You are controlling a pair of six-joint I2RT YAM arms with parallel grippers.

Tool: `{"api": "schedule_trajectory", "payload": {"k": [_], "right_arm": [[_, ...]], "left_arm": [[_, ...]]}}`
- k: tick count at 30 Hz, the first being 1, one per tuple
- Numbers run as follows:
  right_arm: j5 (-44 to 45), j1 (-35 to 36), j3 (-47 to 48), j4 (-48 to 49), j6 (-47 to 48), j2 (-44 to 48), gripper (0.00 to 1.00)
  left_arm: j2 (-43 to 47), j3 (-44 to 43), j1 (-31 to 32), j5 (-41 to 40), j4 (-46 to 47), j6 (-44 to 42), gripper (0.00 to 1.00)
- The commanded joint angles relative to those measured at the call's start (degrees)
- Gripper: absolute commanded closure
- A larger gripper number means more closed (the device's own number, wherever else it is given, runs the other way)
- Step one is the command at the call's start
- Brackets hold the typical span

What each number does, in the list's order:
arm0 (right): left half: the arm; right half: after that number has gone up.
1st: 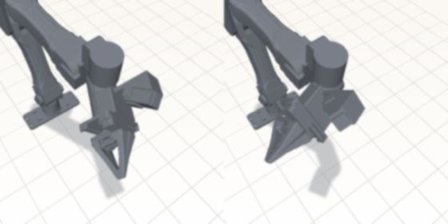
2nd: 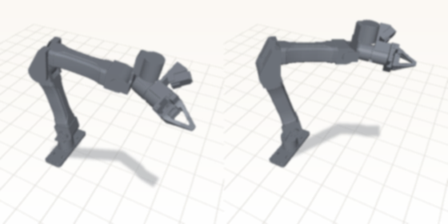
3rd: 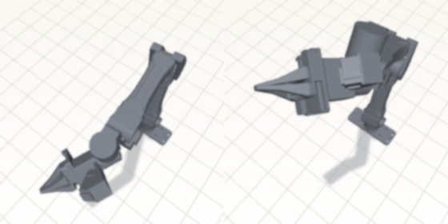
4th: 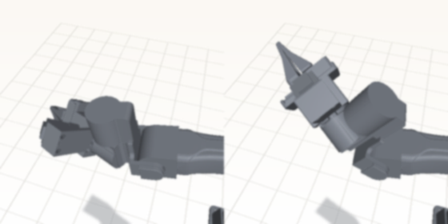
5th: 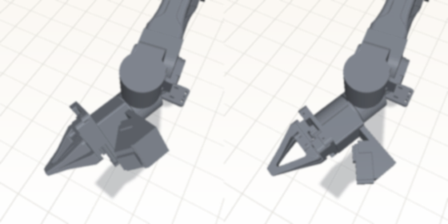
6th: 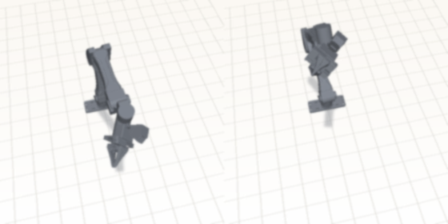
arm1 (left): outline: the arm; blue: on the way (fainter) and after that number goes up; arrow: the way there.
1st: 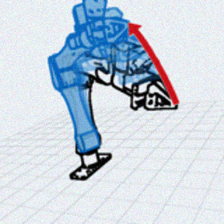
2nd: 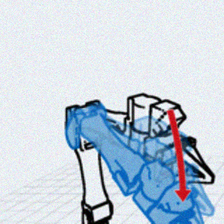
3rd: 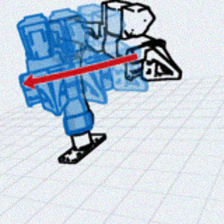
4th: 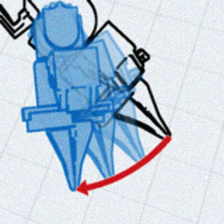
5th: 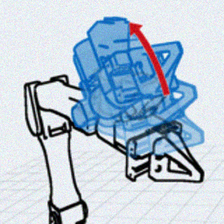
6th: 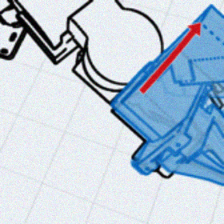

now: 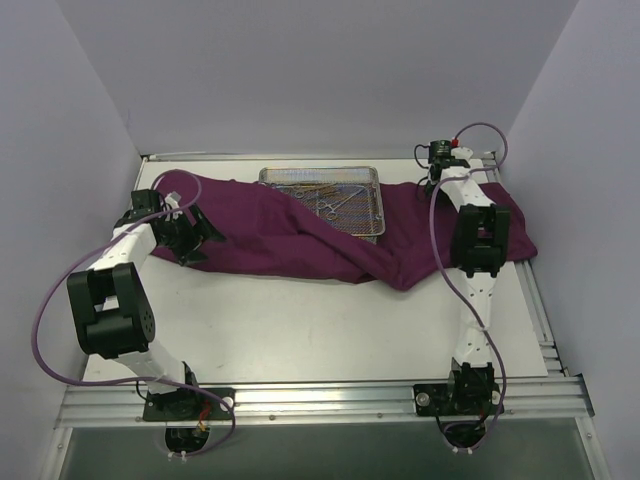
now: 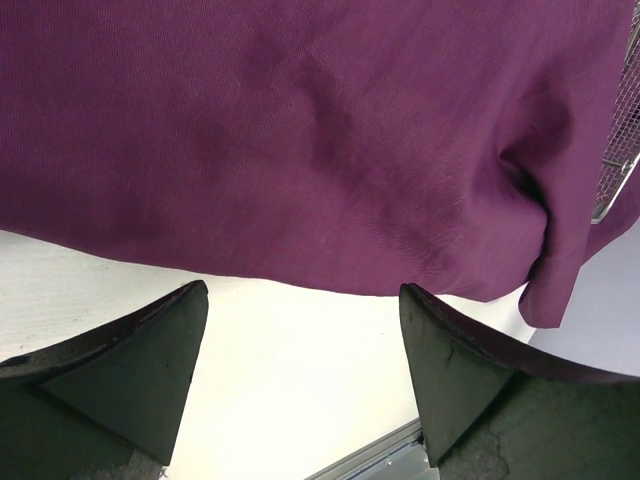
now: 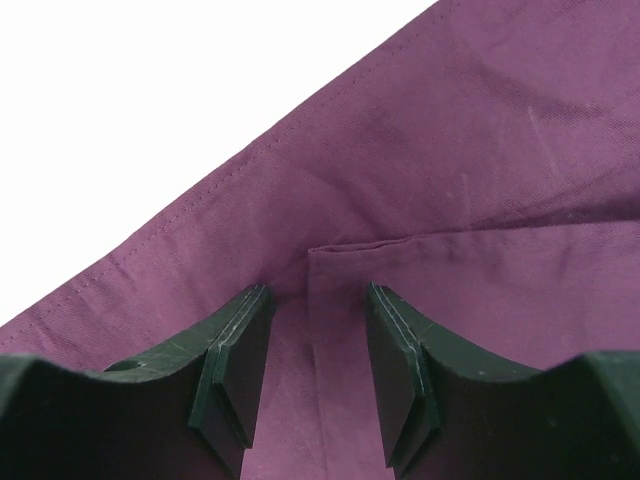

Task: Open and lay out the surgical kit
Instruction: Open the surgical kit at the center of the board.

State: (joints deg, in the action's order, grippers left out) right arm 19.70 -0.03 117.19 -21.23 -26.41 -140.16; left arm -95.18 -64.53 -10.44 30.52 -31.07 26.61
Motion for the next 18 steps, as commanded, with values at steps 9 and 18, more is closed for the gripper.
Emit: {"api": "schedule_trajectory", "payload": {"k": [9, 18], "right_arm": [[1.74, -1.55, 0.77, -3.2, -2.24, 0.32, 0.73], [2.53, -2.43, -1.17, -3.2, -1.19, 2.78, 0.83]], "left_arm": [[-0.62, -2.79, -0.64, 1.47, -0.22, -0.77, 0.14], [-0.98, -2.88, -0.64, 1.82, -0.48, -0.77, 0.14]]}}
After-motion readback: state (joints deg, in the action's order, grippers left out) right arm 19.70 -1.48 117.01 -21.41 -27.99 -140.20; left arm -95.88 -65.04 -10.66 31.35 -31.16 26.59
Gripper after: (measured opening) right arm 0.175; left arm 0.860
